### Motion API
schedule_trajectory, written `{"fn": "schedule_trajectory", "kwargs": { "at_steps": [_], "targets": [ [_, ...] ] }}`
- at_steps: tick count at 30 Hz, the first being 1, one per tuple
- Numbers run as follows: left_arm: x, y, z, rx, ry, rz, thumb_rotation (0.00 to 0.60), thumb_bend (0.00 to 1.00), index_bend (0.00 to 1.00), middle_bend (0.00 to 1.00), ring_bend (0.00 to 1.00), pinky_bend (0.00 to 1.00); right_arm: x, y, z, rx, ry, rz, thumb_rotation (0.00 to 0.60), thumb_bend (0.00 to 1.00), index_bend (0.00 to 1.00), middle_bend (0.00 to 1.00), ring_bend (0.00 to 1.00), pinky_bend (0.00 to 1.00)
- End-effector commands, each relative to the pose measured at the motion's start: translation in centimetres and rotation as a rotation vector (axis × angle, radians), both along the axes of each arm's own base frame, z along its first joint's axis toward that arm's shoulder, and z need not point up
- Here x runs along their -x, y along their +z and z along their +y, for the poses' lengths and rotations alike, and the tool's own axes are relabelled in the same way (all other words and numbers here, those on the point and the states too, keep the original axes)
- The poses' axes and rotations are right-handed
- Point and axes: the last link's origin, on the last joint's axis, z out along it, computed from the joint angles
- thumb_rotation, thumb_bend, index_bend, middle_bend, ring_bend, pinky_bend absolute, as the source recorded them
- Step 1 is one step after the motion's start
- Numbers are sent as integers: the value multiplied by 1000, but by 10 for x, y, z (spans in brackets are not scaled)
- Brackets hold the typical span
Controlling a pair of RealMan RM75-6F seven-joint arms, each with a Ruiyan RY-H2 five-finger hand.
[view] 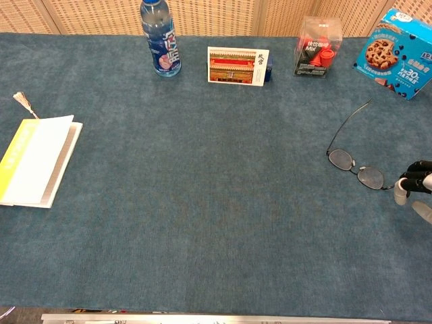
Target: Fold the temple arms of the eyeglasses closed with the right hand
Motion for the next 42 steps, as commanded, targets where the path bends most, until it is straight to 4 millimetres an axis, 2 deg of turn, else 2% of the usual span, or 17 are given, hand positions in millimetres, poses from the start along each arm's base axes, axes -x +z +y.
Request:
{"fn": "schedule_trajectory", "kwargs": {
  "at_steps": [1,21,42],
  "targets": [
    [0,0,0,0,0,-1,600,0,559,509,413,535,0,-1,0,-4,-2,1,600,511,483,471,320,537],
    [0,0,0,2,-2,-4,600,0,559,509,413,535,1,-27,-13,-74,-97,-55,600,511,483,525,322,561],
    [0,1,0,0,-2,-5,600,0,558,509,413,535,8,-21,-20,-76,-152,-13,600,511,483,540,333,576]
  ]
}}
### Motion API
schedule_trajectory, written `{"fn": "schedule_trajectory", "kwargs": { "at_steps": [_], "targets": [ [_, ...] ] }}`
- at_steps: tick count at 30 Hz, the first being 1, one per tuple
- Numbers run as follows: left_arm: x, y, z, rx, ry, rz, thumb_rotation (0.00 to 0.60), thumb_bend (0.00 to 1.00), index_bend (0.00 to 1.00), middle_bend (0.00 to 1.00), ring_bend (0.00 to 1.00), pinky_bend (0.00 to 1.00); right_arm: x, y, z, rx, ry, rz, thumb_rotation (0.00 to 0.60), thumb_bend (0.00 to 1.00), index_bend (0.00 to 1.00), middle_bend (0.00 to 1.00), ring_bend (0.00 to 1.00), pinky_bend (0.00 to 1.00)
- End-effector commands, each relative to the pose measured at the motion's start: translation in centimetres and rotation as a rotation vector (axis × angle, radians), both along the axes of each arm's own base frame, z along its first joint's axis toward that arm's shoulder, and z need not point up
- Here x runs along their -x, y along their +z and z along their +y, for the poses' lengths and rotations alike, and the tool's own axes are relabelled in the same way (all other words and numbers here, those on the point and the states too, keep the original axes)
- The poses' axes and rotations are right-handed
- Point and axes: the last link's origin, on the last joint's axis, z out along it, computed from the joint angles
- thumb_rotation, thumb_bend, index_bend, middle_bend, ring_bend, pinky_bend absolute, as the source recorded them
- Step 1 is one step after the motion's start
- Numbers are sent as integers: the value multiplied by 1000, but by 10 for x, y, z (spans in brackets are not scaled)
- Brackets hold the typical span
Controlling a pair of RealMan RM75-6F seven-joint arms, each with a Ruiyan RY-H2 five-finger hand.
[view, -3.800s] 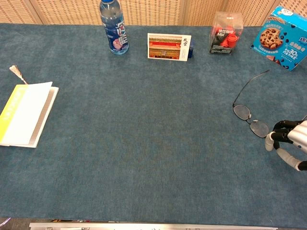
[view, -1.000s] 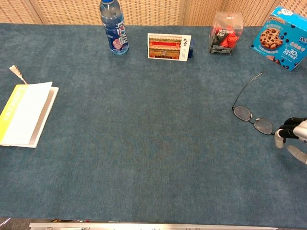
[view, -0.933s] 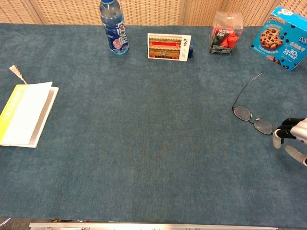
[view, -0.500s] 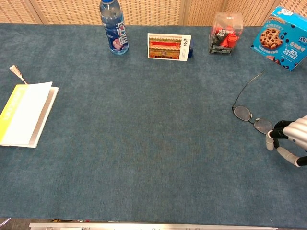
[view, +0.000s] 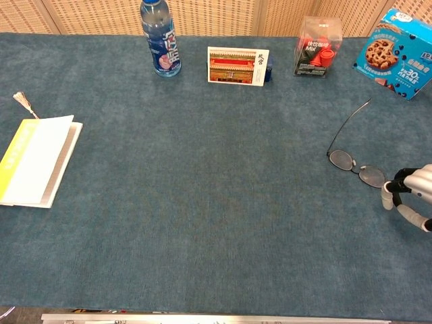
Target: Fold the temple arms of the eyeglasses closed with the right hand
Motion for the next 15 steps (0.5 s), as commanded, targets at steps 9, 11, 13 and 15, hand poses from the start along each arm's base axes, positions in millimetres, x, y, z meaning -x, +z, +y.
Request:
{"fn": "schedule_trajectory", "kwargs": {
  "at_steps": [9,11,13,15],
  "targets": [
    [0,1,0,-2,0,-1,600,0,558,509,413,535,3,5,-7,22,-2,25,600,512,483,540,333,577],
    [0,1,0,-2,1,-1,600,0,558,509,413,535,4,7,-8,28,-1,32,600,511,483,540,333,577],
    [0,1,0,-2,1,0,600,0,559,509,413,535,5,9,-9,32,0,40,600,511,483,540,333,577],
    [0,1,1,-3,2,1,600,0,558,509,413,535,5,11,-10,37,2,48,600,512,483,540,333,577]
  ]
}}
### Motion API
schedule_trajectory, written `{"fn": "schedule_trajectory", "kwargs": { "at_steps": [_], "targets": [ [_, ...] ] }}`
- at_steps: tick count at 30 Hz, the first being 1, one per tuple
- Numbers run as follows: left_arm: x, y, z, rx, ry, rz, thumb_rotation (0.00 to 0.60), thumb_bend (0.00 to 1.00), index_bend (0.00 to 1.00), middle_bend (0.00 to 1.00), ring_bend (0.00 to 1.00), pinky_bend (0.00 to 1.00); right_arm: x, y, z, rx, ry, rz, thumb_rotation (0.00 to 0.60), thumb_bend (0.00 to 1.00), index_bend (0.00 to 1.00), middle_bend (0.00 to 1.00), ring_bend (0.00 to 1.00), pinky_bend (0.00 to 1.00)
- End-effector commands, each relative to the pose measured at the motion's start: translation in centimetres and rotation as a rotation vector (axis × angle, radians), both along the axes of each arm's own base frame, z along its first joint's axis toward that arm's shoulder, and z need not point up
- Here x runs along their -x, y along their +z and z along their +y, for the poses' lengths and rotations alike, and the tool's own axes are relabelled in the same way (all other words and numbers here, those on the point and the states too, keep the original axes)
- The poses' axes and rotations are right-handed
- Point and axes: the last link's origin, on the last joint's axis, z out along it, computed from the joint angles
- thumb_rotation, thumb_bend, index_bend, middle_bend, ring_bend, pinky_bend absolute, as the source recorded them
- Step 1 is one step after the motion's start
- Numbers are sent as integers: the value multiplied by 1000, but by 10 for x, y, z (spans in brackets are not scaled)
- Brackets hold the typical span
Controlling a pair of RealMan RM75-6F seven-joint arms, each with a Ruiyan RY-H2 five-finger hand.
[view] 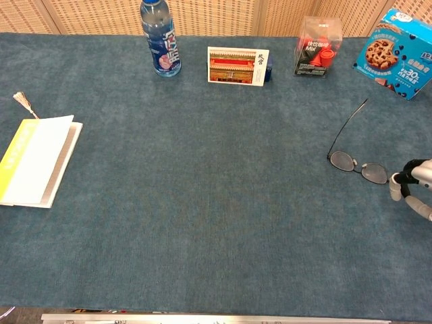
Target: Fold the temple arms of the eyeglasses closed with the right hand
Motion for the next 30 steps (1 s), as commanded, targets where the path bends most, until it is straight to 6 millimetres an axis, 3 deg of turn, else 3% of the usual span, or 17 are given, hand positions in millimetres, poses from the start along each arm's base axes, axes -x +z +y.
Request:
{"fn": "schedule_trajectory", "kwargs": {
  "at_steps": [1,19,30],
  "targets": [
    [0,0,0,0,0,0,600,0,558,509,413,535,0,2,-2,5,2,8,600,512,483,540,333,577],
    [0,0,-1,-2,2,2,600,0,558,509,413,535,6,14,-13,45,2,53,600,512,483,540,333,577],
    [0,0,0,-2,2,2,600,0,558,509,413,535,-15,8,10,-64,5,-68,600,512,483,540,333,577]
  ]
}}
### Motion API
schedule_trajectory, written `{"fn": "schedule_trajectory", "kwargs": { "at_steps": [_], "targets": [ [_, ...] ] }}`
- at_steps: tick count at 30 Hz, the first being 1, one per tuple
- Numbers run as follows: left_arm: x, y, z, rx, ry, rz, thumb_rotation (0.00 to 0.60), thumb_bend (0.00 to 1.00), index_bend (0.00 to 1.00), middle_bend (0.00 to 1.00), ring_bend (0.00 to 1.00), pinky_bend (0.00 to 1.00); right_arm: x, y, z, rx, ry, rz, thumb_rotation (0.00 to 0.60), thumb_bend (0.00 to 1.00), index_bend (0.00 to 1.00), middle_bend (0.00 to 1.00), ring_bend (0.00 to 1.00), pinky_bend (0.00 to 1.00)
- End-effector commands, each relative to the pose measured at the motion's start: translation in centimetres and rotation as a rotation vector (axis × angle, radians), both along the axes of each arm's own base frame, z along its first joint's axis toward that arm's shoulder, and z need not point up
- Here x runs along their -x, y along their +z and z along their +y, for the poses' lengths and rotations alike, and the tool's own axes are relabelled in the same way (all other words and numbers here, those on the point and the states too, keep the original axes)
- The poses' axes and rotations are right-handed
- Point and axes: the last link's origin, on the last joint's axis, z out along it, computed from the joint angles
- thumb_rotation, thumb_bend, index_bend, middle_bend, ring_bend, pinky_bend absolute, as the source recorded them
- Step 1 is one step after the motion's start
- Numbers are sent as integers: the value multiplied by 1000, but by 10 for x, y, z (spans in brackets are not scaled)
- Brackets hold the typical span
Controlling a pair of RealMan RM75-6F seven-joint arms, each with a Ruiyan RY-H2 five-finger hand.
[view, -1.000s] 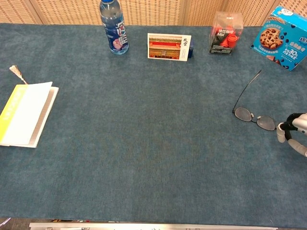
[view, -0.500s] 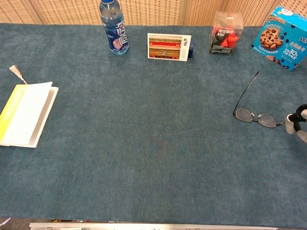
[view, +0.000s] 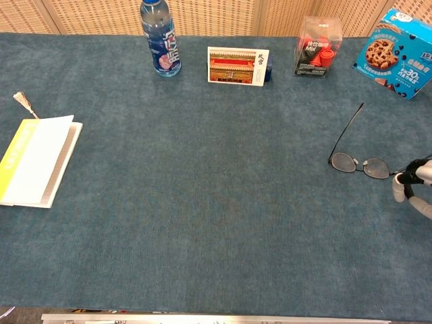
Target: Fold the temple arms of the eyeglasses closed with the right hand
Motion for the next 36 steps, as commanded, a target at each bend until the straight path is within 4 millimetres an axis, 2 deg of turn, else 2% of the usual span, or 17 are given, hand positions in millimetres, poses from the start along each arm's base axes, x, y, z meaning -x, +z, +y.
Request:
{"fn": "schedule_trajectory", "kwargs": {
  "at_steps": [1,7,13,21,26,31,36],
  "targets": [
    [0,0,0,0,-1,0,600,0,558,509,413,535,-10,0,6,-27,7,-56,600,512,483,540,333,577],
    [0,0,0,0,0,1,600,0,558,509,413,535,-33,7,11,10,64,-205,600,496,483,523,333,577],
    [0,0,0,1,0,1,600,0,558,509,413,535,-53,21,11,129,184,-312,600,391,483,474,331,569],
    [0,-1,0,3,1,2,600,0,558,509,413,535,-70,44,10,316,341,-383,600,358,478,388,249,451],
    [0,-1,0,5,1,3,600,0,558,509,413,535,-71,56,7,462,423,-360,600,385,451,346,211,396],
    [1,-2,0,7,1,3,600,0,558,509,413,535,-64,65,3,577,451,-261,600,490,401,301,170,342],
    [1,-2,0,9,2,5,600,0,559,509,413,535,-54,68,2,664,420,-121,600,528,325,247,129,306]
  ]
}}
